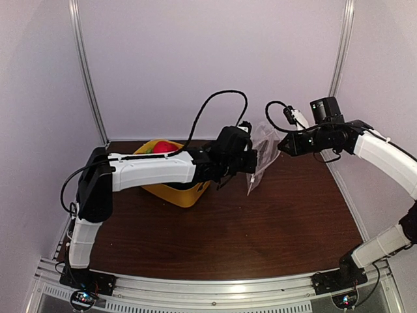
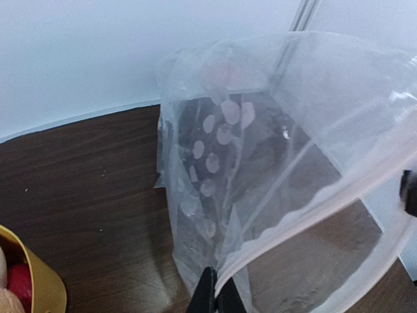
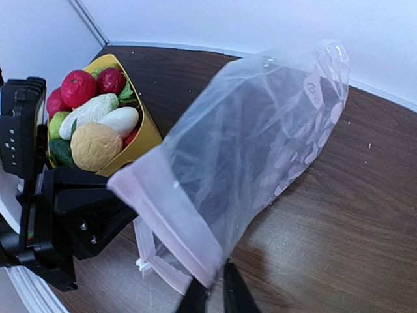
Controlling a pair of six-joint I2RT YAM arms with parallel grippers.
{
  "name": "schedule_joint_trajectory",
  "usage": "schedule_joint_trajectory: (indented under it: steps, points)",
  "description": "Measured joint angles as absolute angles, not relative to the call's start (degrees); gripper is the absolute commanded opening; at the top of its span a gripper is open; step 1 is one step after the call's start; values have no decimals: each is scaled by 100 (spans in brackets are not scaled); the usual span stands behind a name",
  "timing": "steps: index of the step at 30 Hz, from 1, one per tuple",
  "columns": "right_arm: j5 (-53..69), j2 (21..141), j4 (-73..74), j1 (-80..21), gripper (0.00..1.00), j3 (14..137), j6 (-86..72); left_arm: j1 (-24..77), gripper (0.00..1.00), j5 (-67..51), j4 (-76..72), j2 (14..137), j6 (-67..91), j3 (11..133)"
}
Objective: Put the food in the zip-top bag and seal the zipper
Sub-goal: Open the zipper food storage bag, then pass from the left arm to the right
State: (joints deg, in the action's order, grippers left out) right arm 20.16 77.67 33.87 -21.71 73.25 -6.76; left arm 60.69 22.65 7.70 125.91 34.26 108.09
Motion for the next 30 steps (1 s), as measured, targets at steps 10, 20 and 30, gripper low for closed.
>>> schedule_joint_trajectory:
  steps: [10, 20, 30]
  points:
    - [2248, 8180, 3535, -2150, 32, 7966, -545, 6069, 0, 1028, 104, 12589, 2541, 10816]
    - [2158, 8340, 3448, -2145, 0, 8073, -823, 6069, 50, 843, 56, 12589, 2373, 10820]
    - [1944, 8337, 3277, -2141, 0, 8064, -1496, 6528, 50, 1332, -875, 11633, 1678, 8943]
